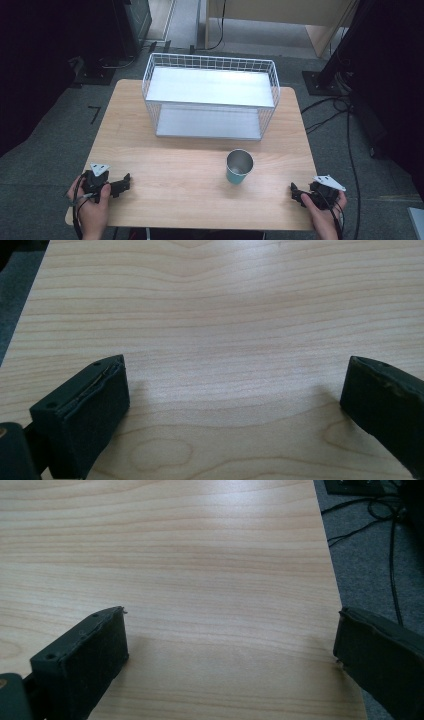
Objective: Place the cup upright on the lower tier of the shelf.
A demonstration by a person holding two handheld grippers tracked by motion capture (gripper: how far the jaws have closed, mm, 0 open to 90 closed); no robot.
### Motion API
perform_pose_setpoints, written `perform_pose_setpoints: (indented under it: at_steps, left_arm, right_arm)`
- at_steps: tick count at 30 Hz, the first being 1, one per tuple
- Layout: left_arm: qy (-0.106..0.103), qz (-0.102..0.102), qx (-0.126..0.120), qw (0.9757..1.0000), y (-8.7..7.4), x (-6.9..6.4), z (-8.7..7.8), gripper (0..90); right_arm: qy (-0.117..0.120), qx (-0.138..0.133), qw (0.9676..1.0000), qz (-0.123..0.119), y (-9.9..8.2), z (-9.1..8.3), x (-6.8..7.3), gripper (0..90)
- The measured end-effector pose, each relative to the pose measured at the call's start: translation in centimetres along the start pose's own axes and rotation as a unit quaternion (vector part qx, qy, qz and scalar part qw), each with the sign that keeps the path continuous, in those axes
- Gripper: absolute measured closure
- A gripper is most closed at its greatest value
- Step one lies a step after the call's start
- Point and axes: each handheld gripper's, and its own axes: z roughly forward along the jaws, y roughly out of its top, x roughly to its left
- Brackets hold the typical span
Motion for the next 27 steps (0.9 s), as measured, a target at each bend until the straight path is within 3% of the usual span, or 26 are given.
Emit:
perform_pose_setpoints:
  at_steps: [6, 27]
  left_arm:
    - [0.0, 0.0, 0.0, 1.0, 0.0, 0.0, 0.0, 0.0]
    - [0.0, 0.0, 0.0, 1.0, 0.0, 0.0, 0.0, 0.0]
  right_arm:
    - [0.014, -0.007, 0.9998, 0.01, 0.2, -0.2, 0.4, 0.9]
    - [0.054, -0.032, 0.998, -0.003, 1.1, -1.4, 3.5, 0.9]
